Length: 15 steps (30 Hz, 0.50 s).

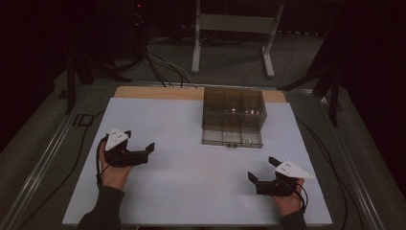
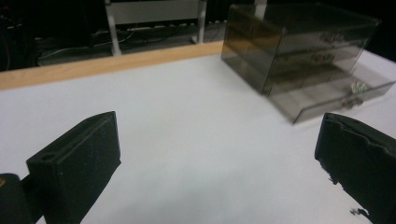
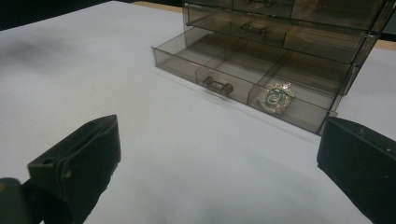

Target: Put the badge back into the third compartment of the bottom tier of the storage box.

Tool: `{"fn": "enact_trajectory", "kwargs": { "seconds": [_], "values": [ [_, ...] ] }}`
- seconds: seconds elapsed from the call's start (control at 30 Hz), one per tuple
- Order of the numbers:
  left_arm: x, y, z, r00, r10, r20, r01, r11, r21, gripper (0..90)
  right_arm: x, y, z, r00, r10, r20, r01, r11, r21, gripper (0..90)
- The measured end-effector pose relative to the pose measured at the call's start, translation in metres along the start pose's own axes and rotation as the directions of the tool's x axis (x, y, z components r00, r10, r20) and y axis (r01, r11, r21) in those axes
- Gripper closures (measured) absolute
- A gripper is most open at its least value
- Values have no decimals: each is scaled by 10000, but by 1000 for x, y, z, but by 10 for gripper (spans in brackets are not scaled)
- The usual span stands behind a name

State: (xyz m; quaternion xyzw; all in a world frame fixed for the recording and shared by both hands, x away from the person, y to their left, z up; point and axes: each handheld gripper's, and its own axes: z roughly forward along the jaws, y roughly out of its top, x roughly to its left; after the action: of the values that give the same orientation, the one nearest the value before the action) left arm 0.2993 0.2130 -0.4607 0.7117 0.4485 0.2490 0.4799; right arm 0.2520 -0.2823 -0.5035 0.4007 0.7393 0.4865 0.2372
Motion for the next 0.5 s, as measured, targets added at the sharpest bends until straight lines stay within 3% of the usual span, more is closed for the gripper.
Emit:
{"fn": "enact_trajectory", "kwargs": {
  "seconds": [0.13,0.37,0.5],
  "values": [
    [2,-18,-11,9999,53,-102,-53,10000,-29,10,0,0,0,10000,-1,9,1,10000,-15,1],
    [7,-43,-26,9987,-239,-443,234,9997,-116,10,0,0,-1,10000,19,4,-19,10000,-66,1],
    [6,-53,-33,9969,-84,-780,58,9994,-329,10,-1,1,-1,10000,-11,-10,11,9999,-116,1]
  ]
}}
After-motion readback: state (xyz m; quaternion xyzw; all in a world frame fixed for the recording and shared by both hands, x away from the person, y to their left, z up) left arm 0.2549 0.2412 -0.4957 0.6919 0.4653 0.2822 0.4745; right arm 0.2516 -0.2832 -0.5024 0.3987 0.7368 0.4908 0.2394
